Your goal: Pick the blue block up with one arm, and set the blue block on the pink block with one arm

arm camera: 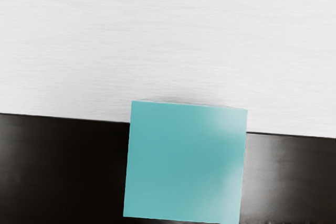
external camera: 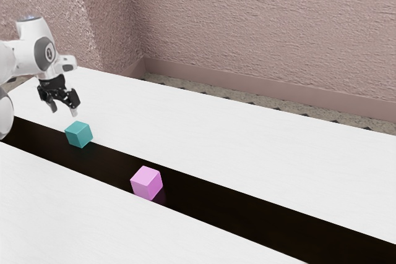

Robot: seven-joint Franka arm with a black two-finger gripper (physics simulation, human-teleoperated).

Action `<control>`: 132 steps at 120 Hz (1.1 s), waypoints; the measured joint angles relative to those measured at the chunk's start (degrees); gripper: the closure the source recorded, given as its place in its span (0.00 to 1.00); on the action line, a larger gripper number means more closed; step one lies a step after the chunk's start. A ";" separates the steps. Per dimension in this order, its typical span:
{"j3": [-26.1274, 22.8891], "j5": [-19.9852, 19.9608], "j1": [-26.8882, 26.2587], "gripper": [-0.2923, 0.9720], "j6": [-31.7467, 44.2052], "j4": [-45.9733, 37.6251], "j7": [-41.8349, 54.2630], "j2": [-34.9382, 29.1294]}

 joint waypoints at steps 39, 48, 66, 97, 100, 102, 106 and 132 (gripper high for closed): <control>-0.55 -1.35 0.51 0.23 0.48 -1.63 9.94 2.93; -0.55 -1.23 0.79 0.23 0.94 -1.63 11.51 3.33; -0.55 -1.08 0.91 0.23 1.49 -1.63 12.19 3.65; -0.47 -1.03 1.15 0.23 1.85 -1.27 10.71 4.48; -0.49 -1.05 1.17 0.23 1.86 -1.14 10.55 4.49; -0.53 -1.07 1.17 0.23 1.87 -0.99 10.44 4.51; -0.62 -1.11 1.18 0.23 1.89 -0.78 10.24 4.49; -2.00 -1.25 1.18 0.23 2.31 1.16 8.66 5.20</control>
